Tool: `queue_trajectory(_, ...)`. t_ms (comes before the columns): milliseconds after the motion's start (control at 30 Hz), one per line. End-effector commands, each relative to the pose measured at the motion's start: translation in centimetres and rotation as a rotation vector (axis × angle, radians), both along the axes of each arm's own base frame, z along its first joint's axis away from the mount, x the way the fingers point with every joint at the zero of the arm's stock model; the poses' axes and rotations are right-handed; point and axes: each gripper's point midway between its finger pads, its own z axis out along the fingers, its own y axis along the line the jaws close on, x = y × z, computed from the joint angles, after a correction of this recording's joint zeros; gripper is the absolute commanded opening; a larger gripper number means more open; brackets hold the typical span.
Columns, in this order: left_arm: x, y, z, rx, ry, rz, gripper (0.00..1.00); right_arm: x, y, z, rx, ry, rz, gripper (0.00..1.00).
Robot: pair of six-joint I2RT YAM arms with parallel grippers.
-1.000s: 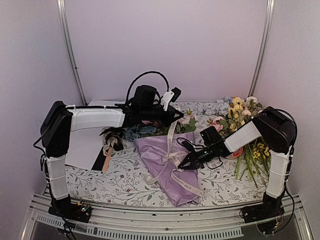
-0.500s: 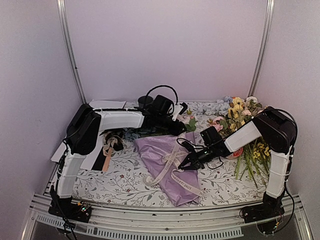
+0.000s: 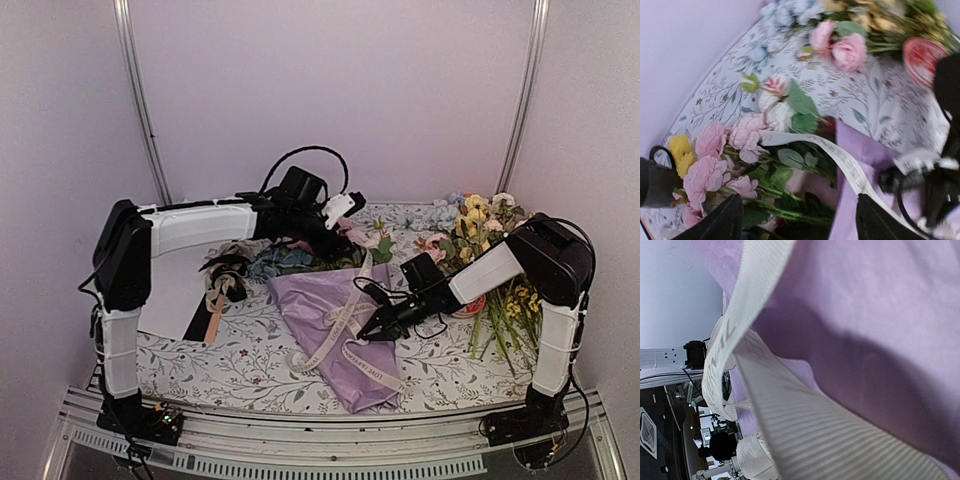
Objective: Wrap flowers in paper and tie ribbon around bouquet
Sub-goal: Cross the ribbon over the folded bouquet.
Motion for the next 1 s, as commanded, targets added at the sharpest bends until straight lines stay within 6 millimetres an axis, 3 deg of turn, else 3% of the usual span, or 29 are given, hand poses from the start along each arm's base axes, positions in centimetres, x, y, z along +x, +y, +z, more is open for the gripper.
queue_trajectory(0, -11.4, 0.5, 5.9, -0.124, -0.161, -0.494, 0.73, 0.1, 0.0, 0.5, -0.011, 0.001, 0.006, 0.00)
queue_trajectory(100, -16.7, 1.8, 2.9, -0.124, -0.156, -0.645, 0.72, 0.2, 0.2, 0.9, -0.005, -0.002, 0.014, 0.00)
queue_trajectory(167, -17.4, 1.9, 0.8, -0.054, -0.173, -0.645, 0.72, 0.4, 0.3, 1.0, -0.008, -0.003, 0.017, 0.00)
queue_trajectory(267, -17.1, 1.6, -1.8, 0.062, -0.182, -0.621, 0.72, 0.4, 0.3, 1.2, -0.011, -0.012, 0.022, 0.00)
queue_trajectory(400, -16.9, 0.7, -3.9, 0.116, -0.177, -0.629, 0.75, 0.5, 0.2, 1.3, -0.013, -0.017, 0.022, 0.00)
queue_trajectory(567, -15.6, 0.8, -6.9, 0.184, -0.144, -0.573, 0.60, 0.5, 0.3, 1.4, -0.014, -0.017, 0.021, 0.00)
queue_trajectory(667, -13.8, 1.0, -8.1, 0.222, -0.166, -0.485, 0.49, 0.4, 0.3, 1.6, -0.011, -0.015, 0.025, 0.00)
queue_trajectory(967, -13.9, 0.5, -10.6, 0.253, -0.164, -0.481, 0.49, 0.4, 0.3, 2.3, -0.006, -0.027, 0.031, 0.00)
